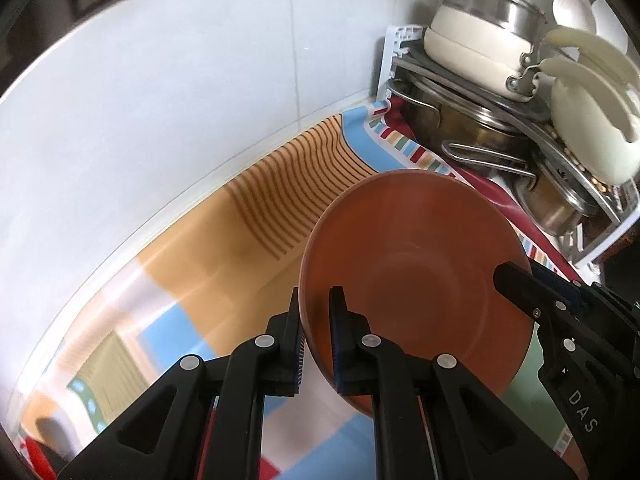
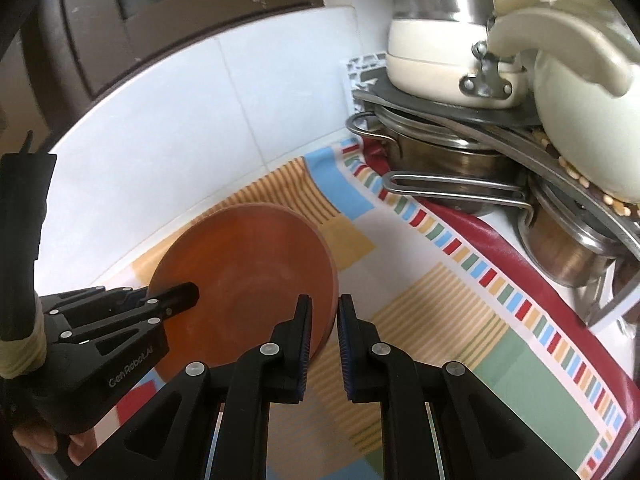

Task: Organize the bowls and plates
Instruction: 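Lift the pink bowl with both grippers and lower it into the white bowl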

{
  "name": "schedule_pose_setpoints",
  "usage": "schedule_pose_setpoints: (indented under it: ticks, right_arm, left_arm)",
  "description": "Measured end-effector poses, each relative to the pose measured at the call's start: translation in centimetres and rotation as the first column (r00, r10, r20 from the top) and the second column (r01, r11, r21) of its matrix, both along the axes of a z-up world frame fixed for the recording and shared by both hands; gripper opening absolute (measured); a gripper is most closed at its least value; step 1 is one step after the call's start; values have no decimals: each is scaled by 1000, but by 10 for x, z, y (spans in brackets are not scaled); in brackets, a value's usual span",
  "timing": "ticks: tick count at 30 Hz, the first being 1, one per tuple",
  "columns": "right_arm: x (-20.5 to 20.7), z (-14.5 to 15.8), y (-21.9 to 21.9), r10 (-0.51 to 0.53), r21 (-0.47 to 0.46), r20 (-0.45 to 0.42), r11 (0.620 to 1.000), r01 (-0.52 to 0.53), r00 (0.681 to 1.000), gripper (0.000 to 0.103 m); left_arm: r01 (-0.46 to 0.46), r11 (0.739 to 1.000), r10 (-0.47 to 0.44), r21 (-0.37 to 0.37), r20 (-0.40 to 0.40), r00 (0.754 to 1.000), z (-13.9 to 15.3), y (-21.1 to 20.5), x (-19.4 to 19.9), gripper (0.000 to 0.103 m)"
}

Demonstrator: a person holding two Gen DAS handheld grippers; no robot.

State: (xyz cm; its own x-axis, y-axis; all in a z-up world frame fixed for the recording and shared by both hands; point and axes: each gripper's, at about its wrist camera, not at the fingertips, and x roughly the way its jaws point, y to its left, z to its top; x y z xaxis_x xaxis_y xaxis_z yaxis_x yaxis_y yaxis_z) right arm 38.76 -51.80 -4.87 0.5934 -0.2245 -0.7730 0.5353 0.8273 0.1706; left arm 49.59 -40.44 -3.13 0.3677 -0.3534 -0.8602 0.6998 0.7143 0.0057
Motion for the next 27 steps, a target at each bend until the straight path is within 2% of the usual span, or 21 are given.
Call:
schedule_pose_setpoints:
  ticks: [12, 17, 27]
  right_arm:
    - [-29, 41, 60, 119, -34, 8, 992, -119, 993, 14]
    - [-43, 51, 89, 177, -52, 9, 983, -176, 984, 14]
    - [-66, 57, 142, 281, -50, -1, 959, -280, 960, 14]
  left_arm:
    - [-124, 991, 124, -49, 8, 992, 23, 86, -41, 13]
    - [-175, 982, 177, -72, 21, 984, 30, 118, -63, 13]
    - [-276, 954, 277, -120, -7, 961, 32, 184, -103, 14]
